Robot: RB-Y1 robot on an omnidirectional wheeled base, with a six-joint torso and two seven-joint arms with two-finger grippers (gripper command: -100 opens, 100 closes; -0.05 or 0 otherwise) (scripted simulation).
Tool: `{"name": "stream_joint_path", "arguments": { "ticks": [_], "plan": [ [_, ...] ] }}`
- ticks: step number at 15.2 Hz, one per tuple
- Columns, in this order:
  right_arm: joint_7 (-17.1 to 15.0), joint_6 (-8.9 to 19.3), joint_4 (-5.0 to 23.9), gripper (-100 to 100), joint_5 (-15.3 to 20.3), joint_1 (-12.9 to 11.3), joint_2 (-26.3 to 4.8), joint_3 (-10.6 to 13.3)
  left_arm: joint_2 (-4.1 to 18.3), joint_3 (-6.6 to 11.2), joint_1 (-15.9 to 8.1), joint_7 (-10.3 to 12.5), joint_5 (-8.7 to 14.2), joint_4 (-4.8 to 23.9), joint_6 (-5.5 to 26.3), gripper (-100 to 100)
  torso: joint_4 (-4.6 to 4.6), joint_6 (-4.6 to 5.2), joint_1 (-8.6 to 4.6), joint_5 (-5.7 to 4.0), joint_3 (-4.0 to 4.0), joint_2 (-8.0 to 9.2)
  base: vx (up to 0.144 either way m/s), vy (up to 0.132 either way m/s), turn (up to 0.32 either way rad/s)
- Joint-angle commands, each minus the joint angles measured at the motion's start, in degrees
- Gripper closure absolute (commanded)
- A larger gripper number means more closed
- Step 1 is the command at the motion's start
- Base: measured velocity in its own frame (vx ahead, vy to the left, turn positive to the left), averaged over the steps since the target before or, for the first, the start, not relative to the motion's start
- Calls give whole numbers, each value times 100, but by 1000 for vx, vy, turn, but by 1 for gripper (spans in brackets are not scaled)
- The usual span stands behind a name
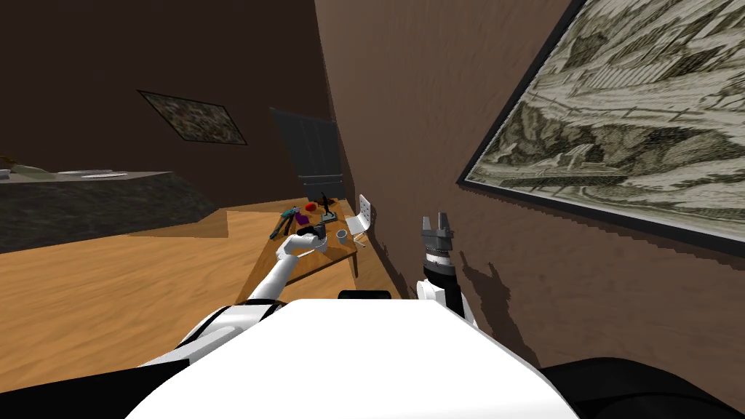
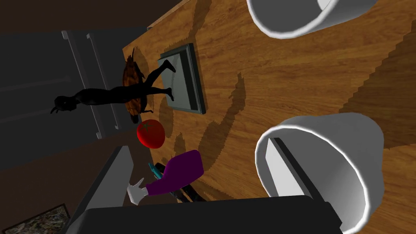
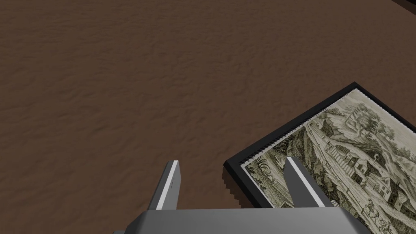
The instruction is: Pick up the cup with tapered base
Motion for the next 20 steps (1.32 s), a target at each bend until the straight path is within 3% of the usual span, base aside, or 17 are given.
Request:
{"name": "stream_joint_path", "arguments": {
  "ticks": [1, 2, 3, 5, 6, 8, 9, 11, 12, 14, 15, 19, 20],
  "plan": [
    [0, 0, 0, 0, 0, 0, 0, 0, 13, 10, -116, 28, 38, 172, 286, -100, 0, 0, 0, 0, 0, 0, 32, -39, -72],
    [0, 0, 0, 0, 0, 0, 0, 0, 13, 10, -116, 28, 38, 172, 312, -100, -1, 0, -2, 0, -2, -2, 26, -32, -28],
    [0, 0, 0, 0, 0, 0, 0, 0, 39, 24, -293, 56, 110, 437, 500, -100, -1, -2, -1, 0, -1, -2, 25, -38, -53],
    [0, 0, 0, 0, 0, 0, 0, 0, 39, 24, -293, 56, 110, 439, 641, -100, -1, 0, -5, -1, -2, -3, 27, -40, -40],
    [0, 0, 0, 0, 0, 0, 0, 0, 56, 38, -463, 79, 178, 702, 811, -100, -1, -2, -4, -1, -1, -2, 33, -41, -61],
    [0, 0, 0, 0, 0, 0, 0, 0, 56, 38, -463, 79, 178, 702, 963, -100, -2, 0, -6, -1, -3, -5, 31, -40, -41],
    [0, 0, 0, 0, 0, 0, 0, 0, 66, 52, -626, 98, 244, 962, 1121, -100, -1, -2, -4, -1, -2, -3, 35, -49, -54],
    [0, 0, 0, 0, 0, 0, 0, 0, 66, 52, -626, 98, 244, 962, 1277, -100, -2, 0, -9, -2, -4, -6, 35, -44, -39],
    [0, 0, 0, 0, 0, 0, 0, 0, 71, 66, -781, 114, 305, 1214, 1436, -100, -1, -2, -6, -2, -3, -4, 38, -39, -51],
    [0, 0, 0, 0, 0, 0, 0, 0, 71, 66, -781, 114, 305, 1214, 1581, -100, -2, -1, -4, -1, -4, -6, 34, -30, -41],
    [0, 0, 0, 0, 0, 0, 0, 0, 72, 80, -927, 127, 363, 1459, 1769, -100, -2, -2, -1, 0, -3, -4, 36, -29, -37],
    [0, 0, 0, 0, 0, 0, 0, 0, 70, 93, -1063, 136, 416, 1693, 2154, -100, -2, -1, -3, -1, -5, -9, 43, -31, -48],
    [0, 0, 0, 0, 0, 1, 0, 0, 65, 107, -1189, 143, 464, 1877, 2367, -100, -2, -2, 0, 0, -5, -8, 45, -28, -33]
  ]
}}
